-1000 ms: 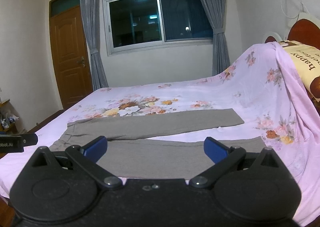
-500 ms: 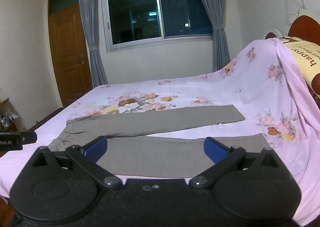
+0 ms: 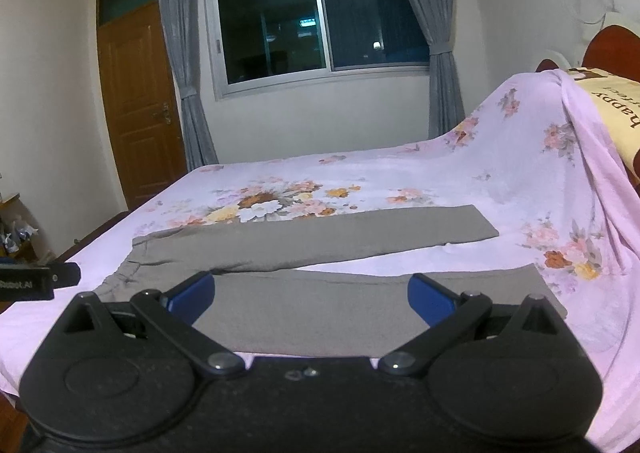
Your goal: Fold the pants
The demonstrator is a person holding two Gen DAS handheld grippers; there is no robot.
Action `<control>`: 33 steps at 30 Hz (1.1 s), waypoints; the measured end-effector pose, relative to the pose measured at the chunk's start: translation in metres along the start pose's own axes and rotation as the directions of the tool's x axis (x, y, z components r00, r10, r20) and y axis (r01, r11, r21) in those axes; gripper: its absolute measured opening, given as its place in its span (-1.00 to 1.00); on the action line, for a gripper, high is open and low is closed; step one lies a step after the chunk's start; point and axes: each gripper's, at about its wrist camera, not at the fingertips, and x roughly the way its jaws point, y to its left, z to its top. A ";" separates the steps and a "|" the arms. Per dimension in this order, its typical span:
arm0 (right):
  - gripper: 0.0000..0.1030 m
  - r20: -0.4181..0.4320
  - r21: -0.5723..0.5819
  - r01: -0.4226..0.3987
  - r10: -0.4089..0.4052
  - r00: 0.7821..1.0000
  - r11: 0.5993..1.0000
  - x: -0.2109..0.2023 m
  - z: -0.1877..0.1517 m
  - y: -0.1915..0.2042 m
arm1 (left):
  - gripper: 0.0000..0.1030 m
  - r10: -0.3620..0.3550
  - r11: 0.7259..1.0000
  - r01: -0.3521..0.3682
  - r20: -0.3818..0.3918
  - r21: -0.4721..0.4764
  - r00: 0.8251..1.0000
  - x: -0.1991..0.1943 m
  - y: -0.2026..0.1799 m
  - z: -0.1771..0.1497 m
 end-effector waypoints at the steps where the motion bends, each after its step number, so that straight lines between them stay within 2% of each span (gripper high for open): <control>1: 1.00 0.002 0.003 -0.008 0.008 1.000 1.000 0.002 0.000 0.000 | 1.00 0.003 1.000 -0.003 -0.002 0.003 1.000 0.003 0.000 0.000; 3: 1.00 -0.019 -0.031 -0.004 0.004 1.000 1.000 0.009 0.001 0.001 | 1.00 0.005 1.000 -0.005 -0.008 0.005 1.000 0.010 0.000 0.002; 9: 1.00 -0.011 -0.073 -0.017 0.016 1.000 0.997 0.033 0.007 0.008 | 1.00 0.034 0.999 -0.033 -0.048 0.030 0.998 0.038 0.003 0.007; 18: 1.00 -0.017 -0.169 -0.047 0.044 0.999 0.985 0.092 0.024 0.032 | 1.00 0.079 0.997 -0.077 -0.076 0.031 0.994 0.098 0.022 0.027; 26: 1.00 -0.070 -0.170 -0.101 0.090 0.993 0.980 0.153 0.030 0.055 | 1.00 0.123 0.992 -0.121 -0.105 0.020 0.987 0.158 0.043 0.046; 33: 1.00 -0.098 -0.161 -0.139 0.124 0.987 0.977 0.204 0.037 0.070 | 1.00 0.109 0.994 -0.111 -0.157 -0.005 0.982 0.218 0.059 0.050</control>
